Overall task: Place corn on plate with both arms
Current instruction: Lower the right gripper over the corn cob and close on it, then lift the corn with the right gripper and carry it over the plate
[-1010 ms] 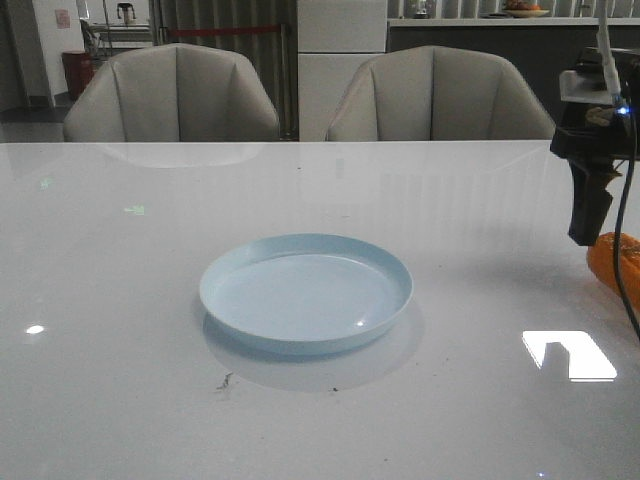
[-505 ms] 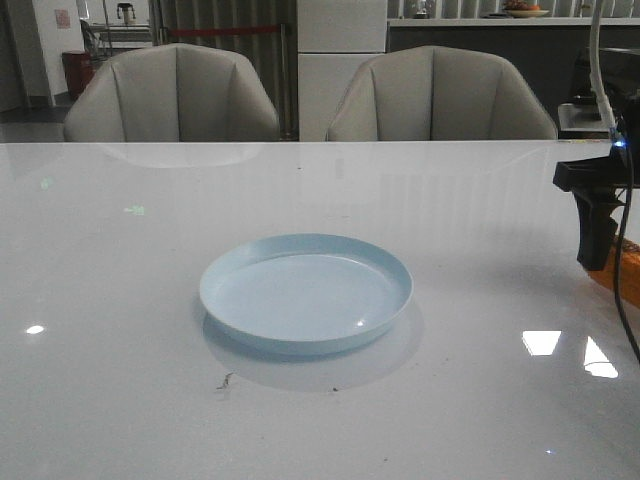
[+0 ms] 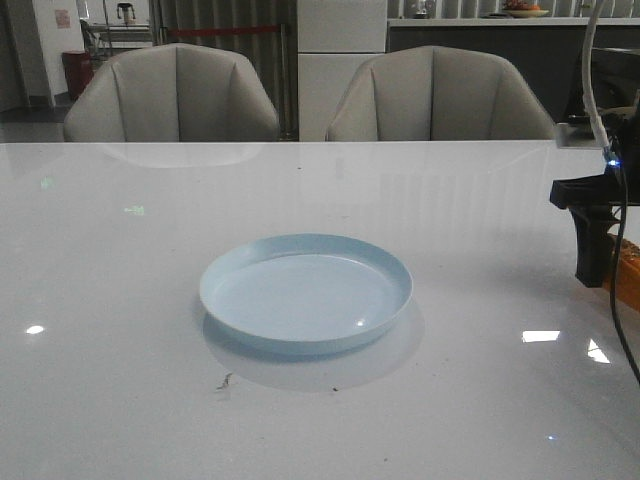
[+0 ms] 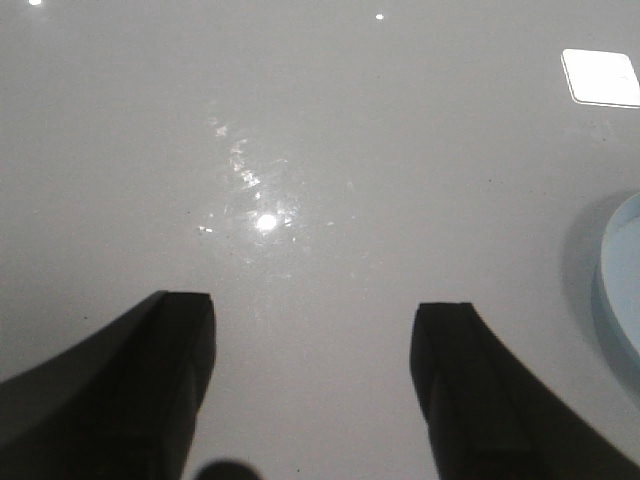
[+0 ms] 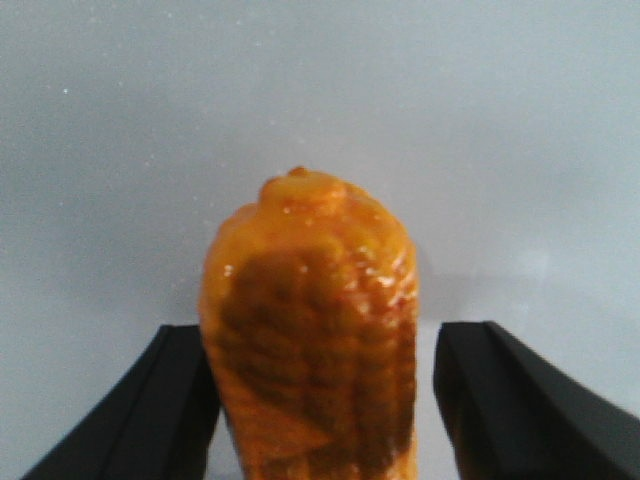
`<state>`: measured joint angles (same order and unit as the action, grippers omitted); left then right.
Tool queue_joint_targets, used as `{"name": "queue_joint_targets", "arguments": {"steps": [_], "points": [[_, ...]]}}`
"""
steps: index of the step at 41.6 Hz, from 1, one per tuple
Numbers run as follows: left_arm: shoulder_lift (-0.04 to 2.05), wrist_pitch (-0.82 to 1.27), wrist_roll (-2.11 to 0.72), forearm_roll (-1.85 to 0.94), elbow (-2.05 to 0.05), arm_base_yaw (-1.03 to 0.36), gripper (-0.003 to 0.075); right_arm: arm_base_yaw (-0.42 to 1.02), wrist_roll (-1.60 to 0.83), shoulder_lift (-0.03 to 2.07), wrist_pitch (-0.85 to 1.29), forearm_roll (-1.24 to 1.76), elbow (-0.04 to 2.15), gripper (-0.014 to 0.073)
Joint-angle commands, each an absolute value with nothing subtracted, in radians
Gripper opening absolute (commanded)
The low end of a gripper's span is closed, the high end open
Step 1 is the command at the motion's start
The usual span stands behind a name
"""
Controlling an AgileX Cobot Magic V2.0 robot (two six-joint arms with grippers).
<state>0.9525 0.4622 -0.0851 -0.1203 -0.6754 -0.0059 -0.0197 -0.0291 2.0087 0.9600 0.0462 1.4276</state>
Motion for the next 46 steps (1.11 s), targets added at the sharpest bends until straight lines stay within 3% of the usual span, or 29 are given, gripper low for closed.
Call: {"name": "queue_joint_targets", "arguments": {"steps": [1,7,9,24,36,46], "points": [[0.937,0.398,-0.074,-0.132,-0.702,-0.004,0.0487,-0.027,-0.029,1.960,0.958,0.042,1.459,0.0391],[0.937,0.397,-0.074,-0.132,-0.702,-0.004,0.0487,-0.027,-0.029,1.968,0.958,0.042,1.460,0.0099],[0.937,0.397,-0.074,-0.132,-0.702,-0.004,0.0487,-0.027,-0.029,1.967,0.970,0.047,1.468,0.0039],[0.937,0.397,-0.074,-0.132,-0.702,-0.004,0.0487,0.040,-0.089,1.965,1.188,0.192,1.776,0.0066],[0.937,0.397,-0.074,-0.132,-0.702,-0.004,0.0487,0.237,-0.089,1.969,1.238,0.234,2.013,0.0066],[0.937,0.397,-0.074,-0.133,-0.702,-0.004,0.0487,0.416,-0.089,2.024,1.206,0.235,2.049,0.0066]]}}
